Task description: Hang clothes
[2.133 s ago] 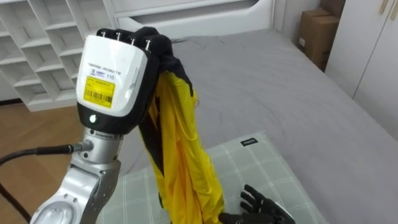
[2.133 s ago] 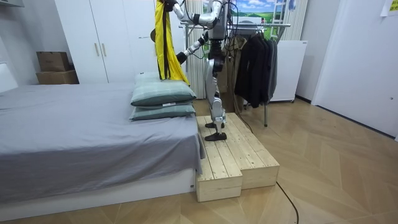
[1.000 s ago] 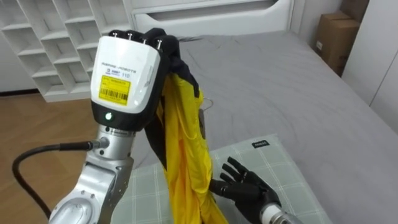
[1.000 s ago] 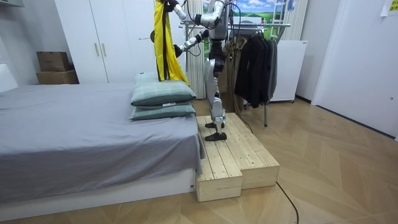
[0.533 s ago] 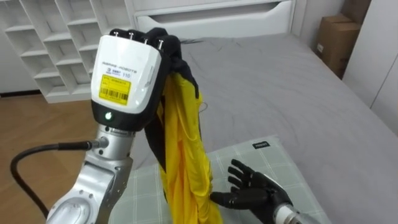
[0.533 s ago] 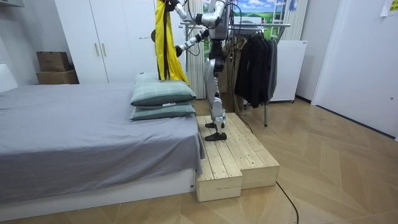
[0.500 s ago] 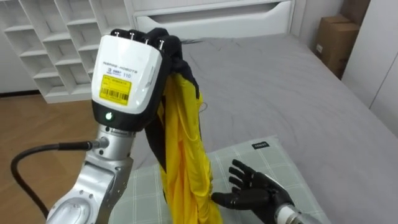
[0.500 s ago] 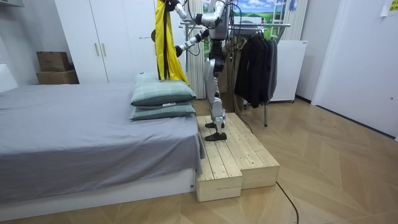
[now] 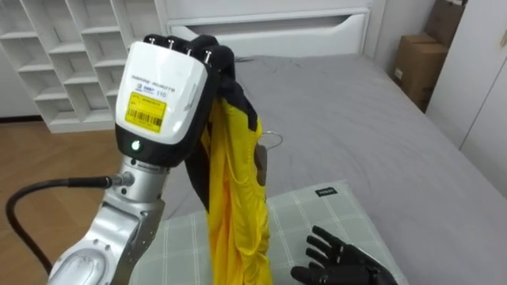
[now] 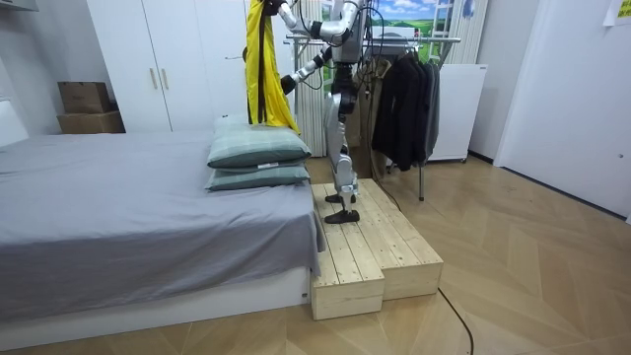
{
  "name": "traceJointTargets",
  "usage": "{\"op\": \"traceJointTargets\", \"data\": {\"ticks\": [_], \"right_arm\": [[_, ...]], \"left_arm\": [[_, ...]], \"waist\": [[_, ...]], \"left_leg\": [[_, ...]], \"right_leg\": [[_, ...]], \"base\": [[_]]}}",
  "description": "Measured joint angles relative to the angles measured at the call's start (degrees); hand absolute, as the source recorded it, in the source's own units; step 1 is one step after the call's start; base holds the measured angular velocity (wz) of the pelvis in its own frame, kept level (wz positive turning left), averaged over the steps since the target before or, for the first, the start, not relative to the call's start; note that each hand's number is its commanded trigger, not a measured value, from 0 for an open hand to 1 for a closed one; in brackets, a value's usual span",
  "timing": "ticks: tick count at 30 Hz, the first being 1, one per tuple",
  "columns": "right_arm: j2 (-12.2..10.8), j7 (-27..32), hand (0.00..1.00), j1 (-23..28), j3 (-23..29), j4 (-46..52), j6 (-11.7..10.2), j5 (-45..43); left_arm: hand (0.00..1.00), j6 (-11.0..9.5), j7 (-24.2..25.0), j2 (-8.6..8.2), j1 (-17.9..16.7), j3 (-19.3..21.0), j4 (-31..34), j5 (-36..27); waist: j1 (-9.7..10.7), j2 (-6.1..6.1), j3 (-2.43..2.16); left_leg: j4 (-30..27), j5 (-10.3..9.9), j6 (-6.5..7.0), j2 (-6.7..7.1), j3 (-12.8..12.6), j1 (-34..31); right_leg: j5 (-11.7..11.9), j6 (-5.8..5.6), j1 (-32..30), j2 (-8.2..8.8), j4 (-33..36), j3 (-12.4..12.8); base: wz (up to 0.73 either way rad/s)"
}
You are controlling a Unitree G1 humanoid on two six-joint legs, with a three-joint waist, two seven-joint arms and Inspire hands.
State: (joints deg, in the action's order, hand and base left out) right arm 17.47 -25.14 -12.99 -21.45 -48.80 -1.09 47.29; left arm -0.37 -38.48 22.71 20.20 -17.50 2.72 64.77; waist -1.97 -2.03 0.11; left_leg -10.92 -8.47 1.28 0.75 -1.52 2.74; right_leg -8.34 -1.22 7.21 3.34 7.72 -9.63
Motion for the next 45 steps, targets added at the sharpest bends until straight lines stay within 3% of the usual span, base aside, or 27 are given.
{"op": "traceJointTargets", "data": {"ticks": [8,20,29,45], "right_arm": [[0.0,-1.9,0.00,0.0,-4.2,3.9,0.0,-0.3],[-1.5,-1.8,0.00,-0.5,-5.5,6.8,0.0,0.0],[-2.6,-1.2,0.00,-2.6,-6.9,6.9,0.0,0.1],[-6.2,2.8,0.00,-6.5,-8.7,7.3,0.0,0.2]], "left_arm": [[1.00,-0.1,0.1,-0.03,0.0,-0.6,0.5,0.0],[1.00,0.1,-0.8,-0.02,0.0,-1.1,-1.7,0.0],[1.00,0.5,-0.8,-0.20,0.0,-3.2,-1.7,0.0],[1.00,2.9,-1.4,-1.46,0.0,-3.4,-2.5,1.1]], "waist": [[0.0,0.01,0.01],[-0.3,-0.34,0.23],[-0.2,-1.45,0.89],[-0.2,-1.62,0.78]], "left_leg": [[0.3,0.0,0.00,0.00,-0.2,-0.1],[1.4,0.0,0.00,-0.06,-0.2,0.7],[1.3,0.0,0.00,-0.07,-0.3,0.8],[1.2,0.0,0.00,0.00,-0.1,0.8]], "right_leg": [[0.0,0.00,-0.4,-0.02,0.0,0.1],[0.0,0.00,0.0,-0.05,-0.1,-0.2],[0.0,0.00,-0.1,-0.05,0.0,0.0],[0.0,0.00,0.1,0.00,0.0,-0.2]], "base": [[-0.01],[0.00],[0.00],[0.00]]}}
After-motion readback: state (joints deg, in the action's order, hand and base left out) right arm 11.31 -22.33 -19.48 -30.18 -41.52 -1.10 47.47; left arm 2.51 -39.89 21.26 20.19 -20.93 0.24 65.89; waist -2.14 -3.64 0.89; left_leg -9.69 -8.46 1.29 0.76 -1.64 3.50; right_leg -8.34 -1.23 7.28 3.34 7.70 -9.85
